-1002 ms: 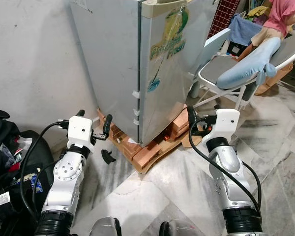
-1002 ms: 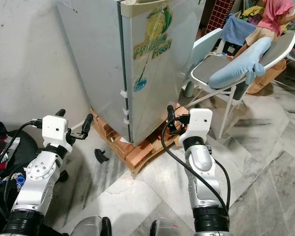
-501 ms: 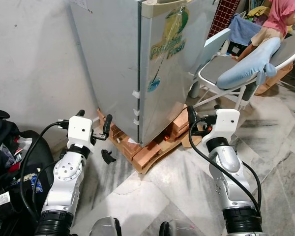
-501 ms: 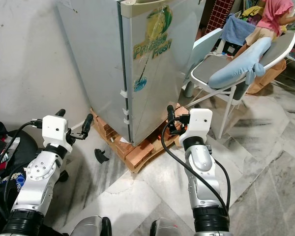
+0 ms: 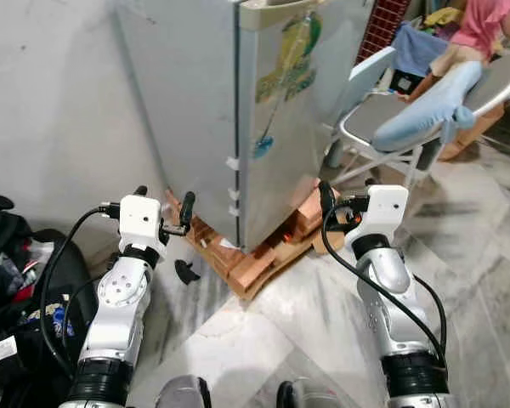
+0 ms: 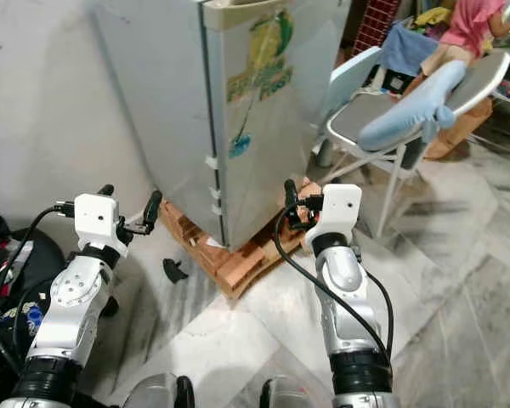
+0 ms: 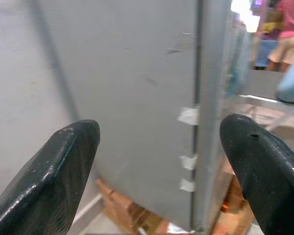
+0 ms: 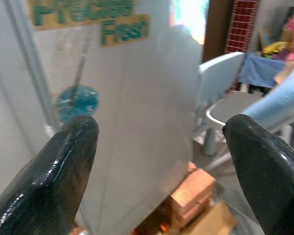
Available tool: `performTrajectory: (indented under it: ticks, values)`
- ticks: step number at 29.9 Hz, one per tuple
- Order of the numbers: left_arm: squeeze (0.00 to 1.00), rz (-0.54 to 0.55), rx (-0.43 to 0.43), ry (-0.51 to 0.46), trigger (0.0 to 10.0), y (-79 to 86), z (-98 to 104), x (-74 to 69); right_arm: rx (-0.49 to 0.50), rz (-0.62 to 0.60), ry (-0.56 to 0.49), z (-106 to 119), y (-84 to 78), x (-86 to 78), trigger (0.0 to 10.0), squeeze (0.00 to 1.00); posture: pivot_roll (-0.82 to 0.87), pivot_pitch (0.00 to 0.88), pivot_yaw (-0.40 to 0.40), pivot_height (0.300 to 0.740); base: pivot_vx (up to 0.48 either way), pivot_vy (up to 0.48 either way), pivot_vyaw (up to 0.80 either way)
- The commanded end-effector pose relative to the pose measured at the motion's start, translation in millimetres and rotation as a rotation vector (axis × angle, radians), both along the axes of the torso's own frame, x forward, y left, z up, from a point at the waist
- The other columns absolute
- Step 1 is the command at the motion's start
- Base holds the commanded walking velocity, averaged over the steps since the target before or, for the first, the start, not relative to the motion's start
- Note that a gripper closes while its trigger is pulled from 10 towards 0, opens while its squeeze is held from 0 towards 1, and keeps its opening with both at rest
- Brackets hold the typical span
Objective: Restocking fridge
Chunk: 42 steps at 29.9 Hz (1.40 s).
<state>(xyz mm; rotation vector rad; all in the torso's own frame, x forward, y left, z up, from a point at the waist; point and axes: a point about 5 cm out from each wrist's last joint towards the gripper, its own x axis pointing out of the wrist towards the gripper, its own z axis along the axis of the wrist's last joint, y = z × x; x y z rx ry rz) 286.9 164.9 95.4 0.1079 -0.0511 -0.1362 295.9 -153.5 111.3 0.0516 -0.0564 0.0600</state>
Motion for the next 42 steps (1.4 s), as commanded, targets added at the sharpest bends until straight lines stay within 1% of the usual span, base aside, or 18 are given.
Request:
performTrajectory:
  ticks: [1, 3, 8, 11, 13, 15, 17, 23, 24, 27, 29, 31, 35, 42]
  values:
    - [0.0, -0.009, 0.009, -0.015, 10.0, -2.4, 3, 0.5, -0.001, -0.001, -0.003, 0, -1.0, 0.5, 10.0, 0.0, 0.02, 0.075, -0.029, 0.74, 0.0, 0.401, -0.8]
    - [0.0, -0.021, 0.016, -0.023, 10.0, -4.3, 4, -0.3, -0.001, 0.0, -0.004, 0, -0.7, 0.6, 10.0, 0.0, 0.02, 0.075, -0.029, 0.74, 0.0, 0.308, -0.7]
    - [0.0, -0.042, 0.018, -0.036, 10.0, -6.1, 5, -1.6, -0.001, 0.002, -0.007, 0, -0.3, 0.9, 10.0, 0.0, 0.02, 0.075, -0.028, 0.74, 0.048, 0.0, -0.49]
    - [0.0, -0.052, 0.02, -0.042, 10.0, -6.8, 6, -1.8, 0.0, 0.001, -0.006, 0, -0.2, 1.0, 10.0, 0.0, 0.02, 0.075, -0.028, 0.74, 0.322, 0.0, -0.46]
    - [0.0, -0.085, 0.025, -0.061, 10.0, -10.9, 8, -2.4, 0.001, 0.003, -0.009, 1, 0.2, 1.4, 10.0, 0.0, 0.02, 0.073, -0.027, 0.74, 0.439, 0.0, -0.21]
    - [0.0, -0.093, 0.025, -0.065, 10.0, -12.5, 9, -2.7, 0.002, 0.004, -0.01, 1, 0.5, 1.6, 10.0, 0.0, 0.02, 0.073, -0.027, 0.74, 0.48, 0.0, 0.0]
    - [0.0, -0.135, 0.008, -0.062, 10.0, -16.5, 9, -4.5, -0.004, 0.007, -0.017, 2, 0.9, 1.8, 10.0, 0.0, 0.02, 0.07, -0.027, 0.74, 0.48, 0.0, 0.0]
    - [0.0, -0.138, 0.007, -0.064, 10.0, -16.4, 8, -5.3, -0.006, 0.009, -0.023, 2, 1.5, 2.1, 10.0, 0.0, 0.02, 0.068, -0.027, 0.74, 0.48, 0.0, 0.0]
    - [0.0, -0.118, -0.026, -0.059, 10.0, -15.4, 9, -5.0, -0.008, 0.011, -0.023, 2, 1.6, 2.1, 10.0, 0.0, 0.02, 0.068, -0.027, 0.74, 0.0, 0.0, 0.0]
    - [0.0, -0.11, -0.032, -0.055, 10.0, -14.7, 9, -4.8, -0.008, 0.011, -0.02, 1, 1.6, 2.2, 10.0, 0.0, 0.03, 0.068, -0.028, 0.74, 0.0, 0.0, 0.0]
    - [0.0, -0.099, -0.028, -0.033, 10.0, -13.1, 6, -4.3, -0.01, 0.013, -0.016, 1, 1.9, 2.3, 10.0, 0.0, 0.03, 0.067, -0.028, 0.74, 0.0, 0.0, 0.0]
    - [0.0, -0.102, -0.034, -0.035, 10.0, -13.0, 6, -4.5, -0.011, 0.013, -0.016, 1, 2.0, 2.2, 10.0, 0.0, 0.03, 0.067, -0.028, 0.74, 0.0, 0.0, -0.6]
    - [0.0, -0.111, -0.064, -0.019, 10.0, -13.3, 5, -5.6, -0.013, 0.014, -0.018, 1, 2.0, 1.8, 10.0, 0.0, 0.03, 0.07, -0.029, 0.74, 0.0, 0.45, -0.66]
    - [0.0, -0.127, -0.056, -0.032, 10.0, -13.6, 6, -7.3, -0.015, 0.013, -0.02, 1, 2.1, 1.0, 10.0, 0.0, 0.03, 0.076, -0.03, 0.74, 0.0, 0.48, -0.13]
